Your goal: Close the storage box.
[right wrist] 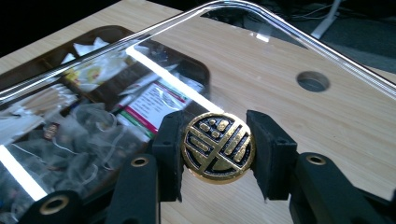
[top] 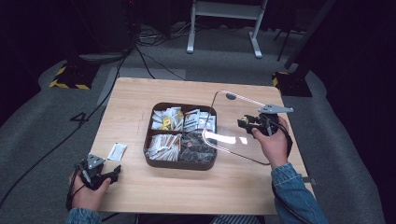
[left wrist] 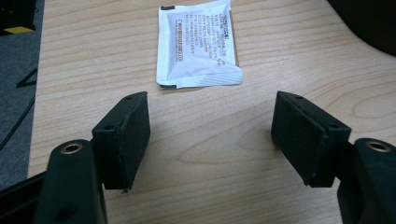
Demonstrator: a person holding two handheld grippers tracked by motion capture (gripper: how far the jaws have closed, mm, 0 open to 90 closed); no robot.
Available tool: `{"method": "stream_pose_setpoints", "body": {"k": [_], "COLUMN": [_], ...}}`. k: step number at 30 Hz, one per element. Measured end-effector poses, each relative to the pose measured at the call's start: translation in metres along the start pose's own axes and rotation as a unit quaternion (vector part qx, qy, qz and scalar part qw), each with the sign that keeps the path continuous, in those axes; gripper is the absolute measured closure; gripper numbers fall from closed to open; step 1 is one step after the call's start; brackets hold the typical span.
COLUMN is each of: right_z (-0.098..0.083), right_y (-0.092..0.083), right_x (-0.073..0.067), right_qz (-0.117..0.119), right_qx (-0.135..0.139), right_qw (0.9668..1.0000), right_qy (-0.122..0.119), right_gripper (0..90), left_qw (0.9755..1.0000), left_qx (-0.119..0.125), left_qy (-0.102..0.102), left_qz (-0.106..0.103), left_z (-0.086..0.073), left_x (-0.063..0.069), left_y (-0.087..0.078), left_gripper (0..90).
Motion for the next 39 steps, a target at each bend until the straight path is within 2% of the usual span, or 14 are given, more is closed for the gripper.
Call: {"method": "stream_pose_setpoints", "body": {"k": [7, 16, 27, 39], "right_z": [0.014, 0.025, 0.029, 0.019], "right_y": [0.020, 0.050, 0.085, 0.119], "right_x": [-0.028, -0.064, -0.101, -0.127], "right_qz": [0.032, 0.070, 0.086, 0.089], "right_qx": [-0.003, -0.012, -0.027, -0.040], "right_qw": [0.9993, 0.9971, 0.9949, 0.9938], "right_qy": [-0.018, -0.028, -0.046, -0.051], "right_gripper": [59.4, 59.4, 59.3, 59.4], "left_qw": [1.0000, 1.0000, 1.0000, 1.0000], "left_qx": [0.000, 0.000, 0.001, 0.000], "left_qy": [0.000, 0.001, 0.002, 0.001], "left_qz": [0.000, 0.000, 0.001, 0.000], "left_z": [0.000, 0.000, 0.000, 0.000], "left_x": [0.000, 0.000, 0.000, 0.000], "left_y": [0.000, 0.000, 0.000, 0.000], "left_gripper": [28.7, 28.6, 28.6, 28.6]}}
Point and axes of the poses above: each handheld gripper's, and its own axes: y roughly forward along the jaws, z roughly out of its top, x roughly to its right, the point moved 5 cm from there along y, roughly forward along the jaws, and after that the axes turned 11 degrees about x, right-handed, at the moved point
